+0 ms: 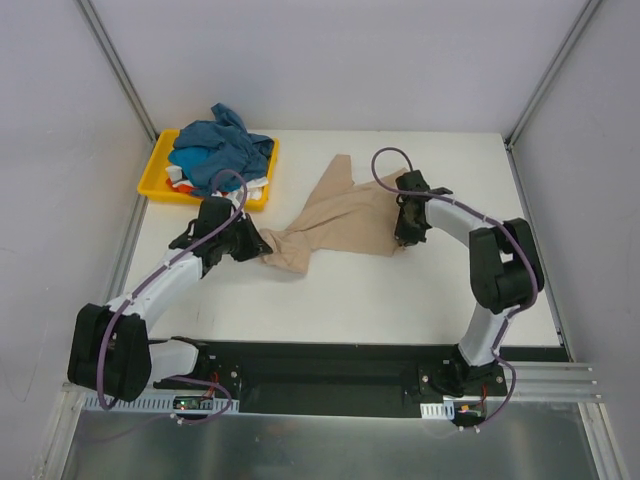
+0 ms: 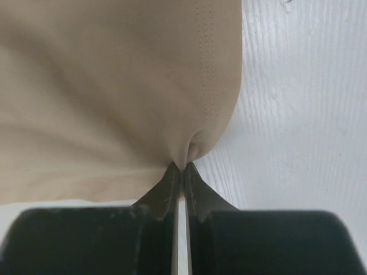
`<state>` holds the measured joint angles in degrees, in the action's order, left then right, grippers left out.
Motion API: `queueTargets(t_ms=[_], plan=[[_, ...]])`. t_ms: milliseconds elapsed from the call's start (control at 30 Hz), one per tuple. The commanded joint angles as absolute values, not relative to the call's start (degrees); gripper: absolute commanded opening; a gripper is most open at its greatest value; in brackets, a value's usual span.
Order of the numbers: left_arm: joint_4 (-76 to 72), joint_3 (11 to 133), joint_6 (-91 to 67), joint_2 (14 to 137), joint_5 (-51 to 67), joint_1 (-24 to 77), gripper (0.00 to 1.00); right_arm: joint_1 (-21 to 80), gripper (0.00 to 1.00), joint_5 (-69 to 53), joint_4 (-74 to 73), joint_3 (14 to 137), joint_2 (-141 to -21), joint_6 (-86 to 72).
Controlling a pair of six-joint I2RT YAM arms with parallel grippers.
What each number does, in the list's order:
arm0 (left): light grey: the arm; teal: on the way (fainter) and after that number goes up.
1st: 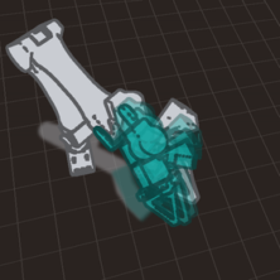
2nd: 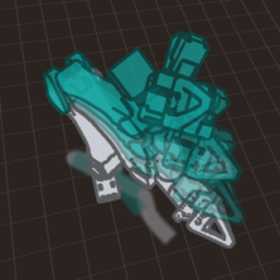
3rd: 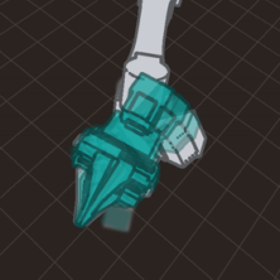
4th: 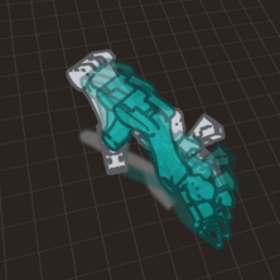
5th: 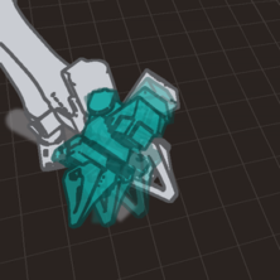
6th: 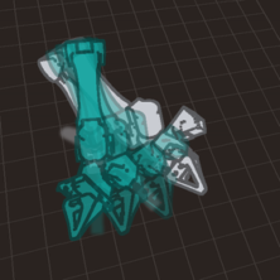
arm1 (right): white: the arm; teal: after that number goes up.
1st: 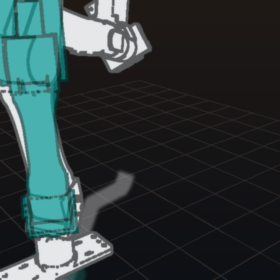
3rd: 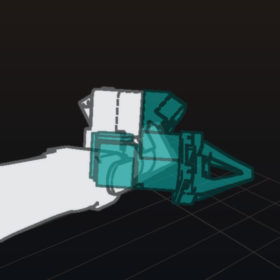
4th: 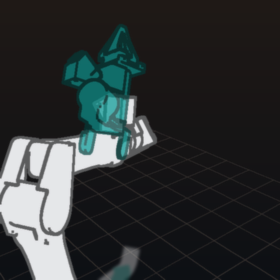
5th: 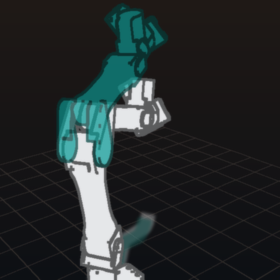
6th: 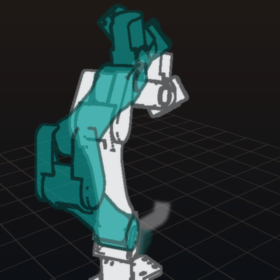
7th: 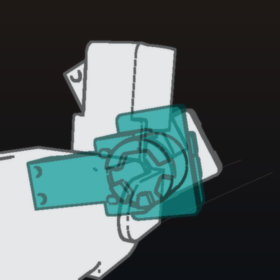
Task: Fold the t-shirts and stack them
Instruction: Flatten out the tshirt
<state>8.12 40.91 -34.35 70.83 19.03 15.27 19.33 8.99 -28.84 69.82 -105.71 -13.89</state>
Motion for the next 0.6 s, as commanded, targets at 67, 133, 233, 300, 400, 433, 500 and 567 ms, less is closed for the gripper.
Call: queueTargets(t_ms=[67, 133, 233, 300, 400, 433, 500, 567], plan=[[8.8, 48.8, -34.3, 58.5, 20.3, 14.8, 0.0, 19.3, 0.01, 7.7, -31.9, 71.1, -87.1, -9.6], [9.4, 53.1, -33.8, 55.2, 20.2, 14.8, 0.0, 19.3, 0.01, 8.2, -34.3, 74.4, -79.0, -8.1], [10.3, 59.6, -33.2, 49.0, 19.8, 14.8, 0.0, 19.4, 0.01, 8.4, -38.8, 78.9, -68.5, -5.8], [10.6, 64.8, -32.4, 45.1, 19.9, 14.8, 0.0, 19.3, 0.01, 7.4, -41.1, 83.9, -61.7, -4.7], [11.3, 72.7, -31.7, 41.7, 20.4, 14.9, 0.0, 19.3, 0.01, 2.9, -42.5, 90.7, -54.5, -3.7], [11.3, 74.7, -31.6, 40.4, 20.7, 14.9, 0.0, 19.3, 0.01, 1.3, -42.6, 92.4, -53.1, -3.4], [11.3, 80.3, -31.4, 39.6, 23.1, 14.9, 0.0, 19.3, 0.01, -2.6, -43.6, 97.6, -50.1, -2.9], [11.4, 83.9, -31.3, 38.8, 24.7, 14.8, 0.0, 19.3, 0.01, -5.4, -45.6, 101.2, -48.9, -2.6]])
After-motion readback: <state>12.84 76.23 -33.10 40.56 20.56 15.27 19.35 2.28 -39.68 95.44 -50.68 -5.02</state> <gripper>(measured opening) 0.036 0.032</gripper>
